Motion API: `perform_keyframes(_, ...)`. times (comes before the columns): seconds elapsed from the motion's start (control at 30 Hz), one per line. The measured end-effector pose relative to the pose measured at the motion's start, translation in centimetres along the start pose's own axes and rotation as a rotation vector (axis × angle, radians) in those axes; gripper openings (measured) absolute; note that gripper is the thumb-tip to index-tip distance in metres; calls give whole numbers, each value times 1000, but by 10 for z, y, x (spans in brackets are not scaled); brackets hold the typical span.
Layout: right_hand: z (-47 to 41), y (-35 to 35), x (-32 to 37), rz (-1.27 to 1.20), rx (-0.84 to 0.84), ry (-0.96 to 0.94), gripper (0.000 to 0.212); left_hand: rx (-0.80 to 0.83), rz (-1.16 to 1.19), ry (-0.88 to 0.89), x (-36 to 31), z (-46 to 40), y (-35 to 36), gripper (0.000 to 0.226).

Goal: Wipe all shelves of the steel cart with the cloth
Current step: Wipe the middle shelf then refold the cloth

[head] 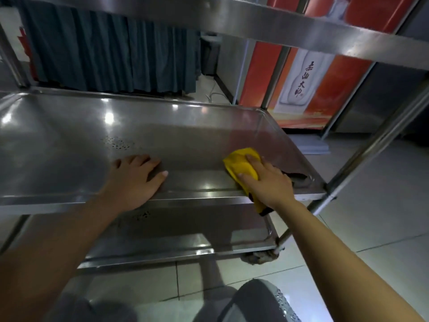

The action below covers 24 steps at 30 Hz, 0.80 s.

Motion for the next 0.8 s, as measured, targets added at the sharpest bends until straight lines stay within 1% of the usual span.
perform_keyframes(0.07,-10,-8,-29,6,4,131,65,-1,-9,7,-3,-1,0,61)
perform_keyframes(0.13,-18,-10,-41,6,2,200,70,6,-12,11,-6,-1,1,65)
perform_keyframes(0.23,-24,-7,-34,25,-28,237,82,-20,-20,4,-5,-3,2,67)
perform_keyframes(0.3,-24,-5,-28,43,-38,240,86,-45,-31,14,-4,-3,4,66)
perform_keyframes(0.37,-20,-4,-20,58,-32,239,81,-61,-25,23,-2,-2,5,64)
perform_keyframes(0.43,-12,-6,-10,56,-16,239,71,-88,6,32,-3,2,3,59)
perform_keyframes(0.5,-1,-10,7,29,6,209,66,-118,65,51,-6,2,-3,51)
perform_keyframes(0.53,6,-12,18,25,30,180,64,-104,93,72,-7,1,-5,49)
perform_keyframes(0.57,14,-13,29,30,62,145,63,-64,115,87,-7,0,-7,49)
perform_keyframes(0.63,32,-18,47,14,148,80,59,74,177,83,-8,0,-10,54)
perform_keyframes(0.73,61,-41,66,-119,285,52,50,307,242,57,-13,9,-21,60)
perform_keyframes(0.77,72,-54,71,-147,302,44,49,358,256,54,-17,16,-33,63)
perform_keyframes(0.8,84,-68,76,-161,307,24,48,375,261,68,-22,25,-49,65)
Point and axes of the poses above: each hand's wrist, its own z-axis away from the middle knuckle, its own y-axis out of the palm, x = y × z, the point moved 5 cm from there along -z, towards the middle knuckle, and after that the axes turned 11 degrees about y, right-handed, at the moved point
